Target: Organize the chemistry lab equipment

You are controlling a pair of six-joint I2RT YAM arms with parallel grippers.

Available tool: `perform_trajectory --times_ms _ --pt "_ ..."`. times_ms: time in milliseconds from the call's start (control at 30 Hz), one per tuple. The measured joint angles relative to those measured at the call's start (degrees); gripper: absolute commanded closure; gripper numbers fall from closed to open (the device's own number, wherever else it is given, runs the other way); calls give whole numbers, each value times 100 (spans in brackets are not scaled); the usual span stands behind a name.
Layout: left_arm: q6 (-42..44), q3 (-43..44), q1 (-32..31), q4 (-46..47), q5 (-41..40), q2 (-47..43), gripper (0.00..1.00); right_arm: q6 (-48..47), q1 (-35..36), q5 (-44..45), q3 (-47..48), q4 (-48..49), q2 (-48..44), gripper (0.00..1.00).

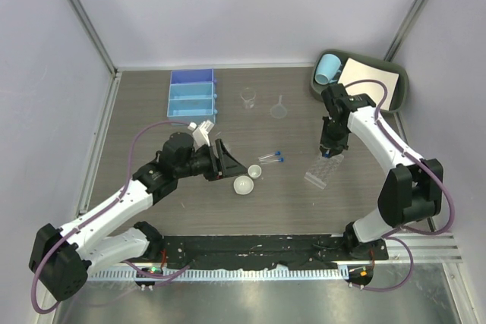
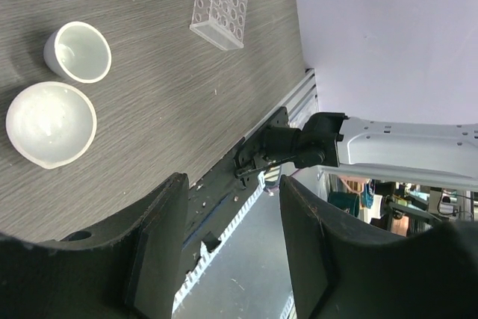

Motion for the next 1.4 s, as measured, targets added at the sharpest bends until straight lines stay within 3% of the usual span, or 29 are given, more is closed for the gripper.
perform_trajectory --times_ms 900,1167,1400 --pt "26 0 0 181 175 361 44 -133 -284 -114 70 391 669 97" --pt "26 0 0 210 177 396 45 -155 -387 -284 83 446 857 92" --pt "24 0 0 212 177 404 45 -195 -452 -332 221 444 988 80"
